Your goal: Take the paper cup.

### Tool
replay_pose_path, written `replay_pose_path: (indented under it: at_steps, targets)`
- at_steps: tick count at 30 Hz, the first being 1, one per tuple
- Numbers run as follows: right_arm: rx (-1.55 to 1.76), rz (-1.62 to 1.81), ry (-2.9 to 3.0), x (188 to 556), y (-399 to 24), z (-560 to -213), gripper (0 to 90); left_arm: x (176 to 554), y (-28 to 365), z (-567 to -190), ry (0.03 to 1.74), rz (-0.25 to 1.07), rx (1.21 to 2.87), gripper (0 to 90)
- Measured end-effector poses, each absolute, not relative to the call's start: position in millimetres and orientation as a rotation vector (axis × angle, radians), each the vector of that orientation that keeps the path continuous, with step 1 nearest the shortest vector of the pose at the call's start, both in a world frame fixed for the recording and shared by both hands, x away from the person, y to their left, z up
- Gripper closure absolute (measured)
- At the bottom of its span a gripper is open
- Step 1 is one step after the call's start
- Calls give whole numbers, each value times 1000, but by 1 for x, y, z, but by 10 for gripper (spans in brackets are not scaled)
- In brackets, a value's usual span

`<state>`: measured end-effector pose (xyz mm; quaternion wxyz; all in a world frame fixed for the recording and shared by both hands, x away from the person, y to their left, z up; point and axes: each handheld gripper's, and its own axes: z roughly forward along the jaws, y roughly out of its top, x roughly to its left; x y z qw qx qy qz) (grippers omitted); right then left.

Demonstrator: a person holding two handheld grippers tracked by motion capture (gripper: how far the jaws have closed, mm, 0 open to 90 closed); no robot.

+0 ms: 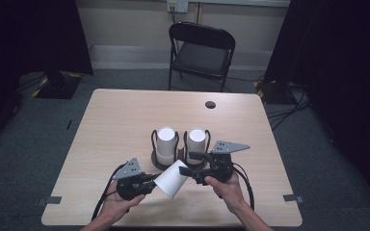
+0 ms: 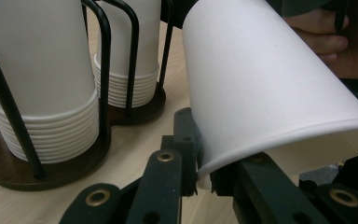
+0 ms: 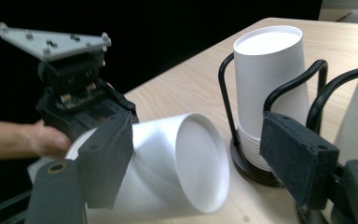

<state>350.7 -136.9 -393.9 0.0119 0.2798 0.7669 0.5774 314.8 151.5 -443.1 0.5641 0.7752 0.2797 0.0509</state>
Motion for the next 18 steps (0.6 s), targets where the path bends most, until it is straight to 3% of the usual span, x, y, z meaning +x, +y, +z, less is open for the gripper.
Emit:
replay_pose_path:
  at_steps: [18]
  targets:
    - [696,1579,2438,341,-138,-394,176,319,152,-445,670,124,1959,838]
